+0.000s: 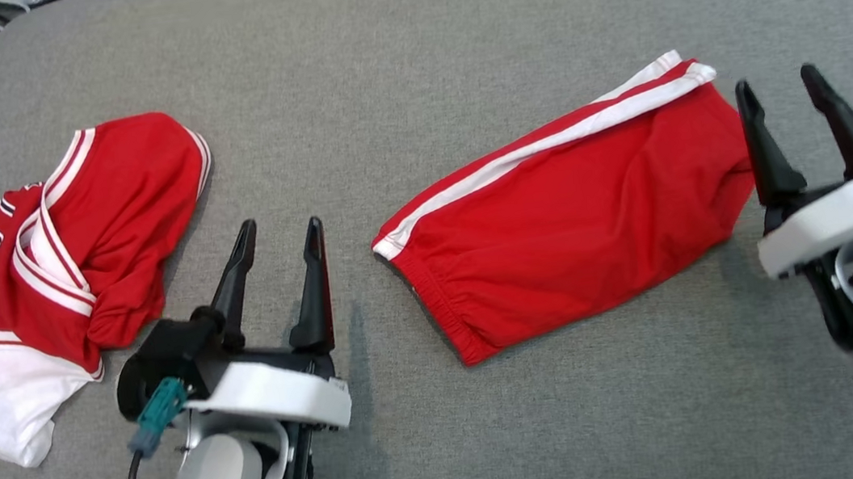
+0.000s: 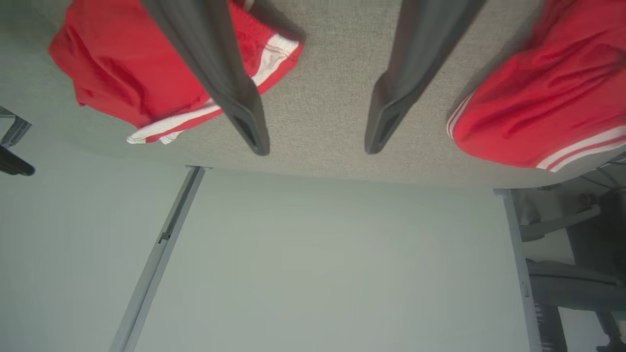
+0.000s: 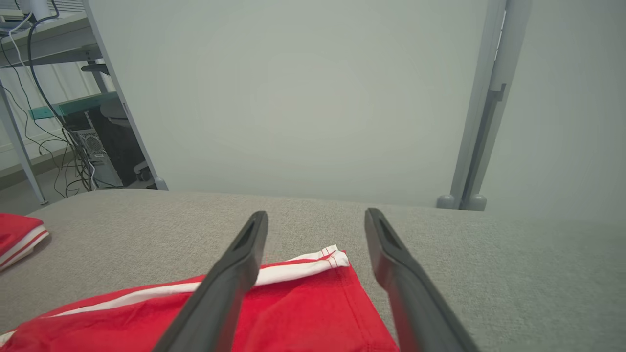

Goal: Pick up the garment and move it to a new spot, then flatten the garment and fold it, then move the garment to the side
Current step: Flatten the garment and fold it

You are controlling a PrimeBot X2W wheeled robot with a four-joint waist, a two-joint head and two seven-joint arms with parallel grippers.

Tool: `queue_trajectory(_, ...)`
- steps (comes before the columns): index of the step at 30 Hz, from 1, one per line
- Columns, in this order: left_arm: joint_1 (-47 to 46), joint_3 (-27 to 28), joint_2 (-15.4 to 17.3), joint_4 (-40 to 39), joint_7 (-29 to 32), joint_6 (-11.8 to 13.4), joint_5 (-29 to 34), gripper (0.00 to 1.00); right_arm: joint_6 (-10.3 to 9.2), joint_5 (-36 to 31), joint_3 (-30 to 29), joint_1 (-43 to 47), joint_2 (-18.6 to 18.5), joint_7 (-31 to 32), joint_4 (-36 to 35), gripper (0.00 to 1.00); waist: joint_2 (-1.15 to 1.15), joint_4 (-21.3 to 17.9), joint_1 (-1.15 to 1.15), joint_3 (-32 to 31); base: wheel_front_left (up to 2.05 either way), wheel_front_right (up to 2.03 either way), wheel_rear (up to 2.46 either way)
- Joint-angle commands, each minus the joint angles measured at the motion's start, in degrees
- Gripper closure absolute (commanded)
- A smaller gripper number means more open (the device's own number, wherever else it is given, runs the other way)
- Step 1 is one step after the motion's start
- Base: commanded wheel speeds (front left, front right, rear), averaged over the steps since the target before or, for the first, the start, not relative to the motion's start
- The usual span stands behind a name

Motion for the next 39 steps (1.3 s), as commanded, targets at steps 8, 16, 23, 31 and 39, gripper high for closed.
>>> queue_trajectory(8,6.43,4.64,-0.69,-5.10,-0.31,-1.66,4.80,0.00,0.00,-0.10,-2.14,9.37,2.25,-0.66,-4.63,0.00,0.00,-1.80,0.00,-3.39,0.00,0.00,0.00)
queue_trajectory(16,8.42,2.16,-0.99,-6.58,-0.31,-2.41,5.06,0.00,0.00,14.91,-2.74,8.17,2.47,-0.59,2.53,0.00,0.00,-0.48,0.00,-3.59,0.00,0.00,0.00)
queue_trajectory(23,6.49,-1.32,-1.01,-9.32,-0.31,-1.38,4.21,0.00,0.00,24.90,-3.55,-1.60,-1.19,5.89,17.23,0.00,0.00,3.55,0.00,-0.78,0.00,0.00,0.00)
queue_trajectory(31,5.66,-3.43,-1.01,-8.10,-0.31,-1.33,3.99,0.00,0.00,30.60,-4.02,-7.90,-2.61,12.18,26.66,0.00,0.00,6.66,0.00,0.66,0.00,0.00,0.00)
queue_trajectory(39,5.25,-3.89,-1.01,-8.03,-0.31,-1.06,3.59,0.00,0.00,33.49,-4.23,-10.76,-2.01,16.46,34.71,0.08,0.00,8.68,0.00,0.90,0.00,0.00,0.00)
